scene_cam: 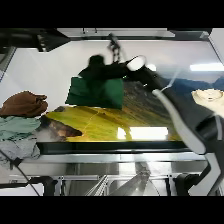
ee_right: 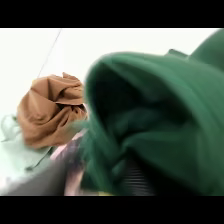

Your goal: Fold the shirts.

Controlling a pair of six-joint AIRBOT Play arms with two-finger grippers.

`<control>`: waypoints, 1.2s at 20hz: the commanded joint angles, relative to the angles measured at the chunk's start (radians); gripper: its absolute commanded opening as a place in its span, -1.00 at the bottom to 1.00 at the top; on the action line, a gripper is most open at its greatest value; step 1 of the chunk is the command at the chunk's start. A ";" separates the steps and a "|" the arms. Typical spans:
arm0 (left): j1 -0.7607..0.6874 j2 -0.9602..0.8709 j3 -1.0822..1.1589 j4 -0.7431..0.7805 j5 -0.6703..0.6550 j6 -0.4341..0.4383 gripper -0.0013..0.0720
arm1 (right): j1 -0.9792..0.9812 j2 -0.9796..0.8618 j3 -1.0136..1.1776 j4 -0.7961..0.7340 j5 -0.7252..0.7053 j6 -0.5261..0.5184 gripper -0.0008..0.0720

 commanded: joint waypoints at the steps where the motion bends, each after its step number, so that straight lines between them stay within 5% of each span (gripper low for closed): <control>1: 0.112 0.154 -0.158 -0.009 -0.032 0.066 -0.92 | 0.180 -0.148 0.082 0.047 -0.241 -0.019 0.35; 4: 0.138 0.199 -0.280 -0.010 -0.023 0.114 -0.92 | 0.168 -0.120 0.127 0.045 -0.175 -0.060 0.34; 6: 0.145 0.204 -0.328 -0.010 -0.024 0.131 -0.92 | 0.101 -0.048 0.126 0.016 -0.074 -0.069 -0.87; 8: 0.150 0.203 -0.362 -0.012 -0.019 0.140 -0.92 | 0.005 0.024 0.126 -0.048 0.047 -0.033 -0.90; 12: 0.149 0.203 -0.369 -0.019 -0.020 0.158 -0.92 | -0.197 0.104 0.125 -0.312 0.356 0.275 -0.91; 15: 0.149 0.203 -0.369 -0.019 -0.024 0.163 -0.92 | -0.262 0.102 0.076 -0.533 0.501 0.401 -0.89; 16: 0.148 0.203 -0.369 -0.019 -0.023 0.163 -0.92 | -0.272 0.091 0.061 -0.584 0.515 0.460 -0.44; 17: 0.148 0.203 -0.369 -0.019 -0.023 0.163 -0.92 | -0.280 0.070 0.054 -0.607 0.518 0.493 0.78; 18: 0.148 0.203 -0.369 -0.019 -0.023 0.165 -0.92 | -0.286 0.042 0.053 -0.607 0.511 0.500 0.95; 24: 0.148 0.203 -0.369 -0.018 -0.029 0.166 -0.92 | -0.285 -0.166 0.053 -0.373 0.412 0.462 0.95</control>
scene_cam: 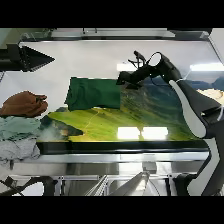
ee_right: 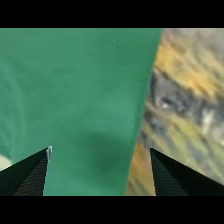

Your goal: Fold the shirts.

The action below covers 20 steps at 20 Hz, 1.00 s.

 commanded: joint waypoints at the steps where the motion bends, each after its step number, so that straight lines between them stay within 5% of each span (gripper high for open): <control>1: 0.001 0.000 0.000 0.001 -0.012 0.002 -0.92 | -0.003 -0.113 -0.002 0.151 -0.033 -0.042 0.95; 7: -0.001 0.000 0.000 0.001 -0.029 0.010 -0.92 | -0.002 -0.152 -0.002 0.252 -0.036 -0.120 0.95; 12: -0.001 0.000 0.000 0.000 -0.024 0.010 -0.92 | 0.039 -0.175 -0.002 0.480 -0.087 -0.261 0.90; 14: -0.001 0.000 0.000 0.000 -0.026 0.009 -0.92 | 0.056 -0.190 -0.002 0.556 -0.117 -0.325 -0.22; 16: -0.001 0.000 0.000 0.000 -0.029 0.009 -0.92 | 0.064 -0.193 -0.002 0.644 -0.129 -0.391 -0.92; 20: -0.001 0.000 0.000 0.000 -0.062 0.008 -0.92 | 0.045 -0.140 0.014 0.718 -0.119 -0.422 -0.91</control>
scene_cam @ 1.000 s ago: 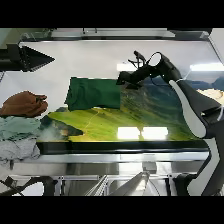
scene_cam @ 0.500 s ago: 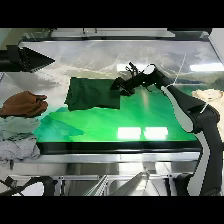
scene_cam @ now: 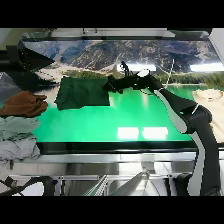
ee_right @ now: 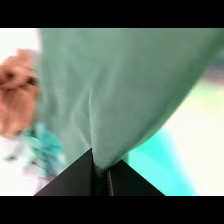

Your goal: Fold the shirts.

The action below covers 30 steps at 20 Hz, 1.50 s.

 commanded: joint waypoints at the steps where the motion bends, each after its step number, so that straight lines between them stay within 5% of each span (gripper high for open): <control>1: -0.001 0.000 0.000 0.000 -0.026 -0.002 -0.92 | -0.031 0.069 0.011 0.055 0.000 -0.046 -0.91; 11: -0.001 0.000 0.000 0.001 -0.034 -0.002 -0.92 | -0.624 0.519 0.012 -0.418 -0.097 0.356 -0.91; 18: -0.002 0.000 0.000 0.001 -0.033 -0.002 -0.92 | -0.944 0.623 0.012 -0.637 -0.063 0.511 -0.91; 25: -0.002 0.000 0.000 0.001 -0.032 -0.036 -0.92 | -1.033 0.626 0.012 -0.897 0.028 0.591 -0.91; 30: -0.010 0.000 0.000 0.002 -0.032 -0.039 -0.92 | -1.033 0.632 0.012 -0.913 0.138 0.591 -0.91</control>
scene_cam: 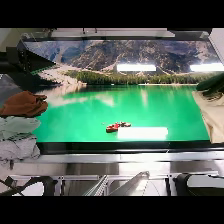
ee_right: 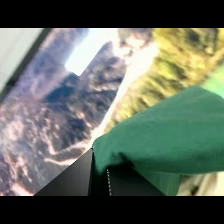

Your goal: Fold the shirts.

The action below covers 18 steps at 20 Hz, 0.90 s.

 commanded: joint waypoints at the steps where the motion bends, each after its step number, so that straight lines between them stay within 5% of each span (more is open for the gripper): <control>1: -0.007 0.000 0.000 0.001 0.000 -0.005 -0.92 | -0.005 0.004 0.001 -0.048 0.122 0.009 -0.91; 9: -0.089 0.000 0.000 0.002 -0.001 -0.004 -0.92 | -0.004 0.006 -0.061 -0.457 0.502 0.107 -0.91; 18: -0.153 0.000 0.000 0.009 -0.003 -0.004 -0.92 | -0.003 0.051 -0.318 -0.490 0.471 0.123 -0.91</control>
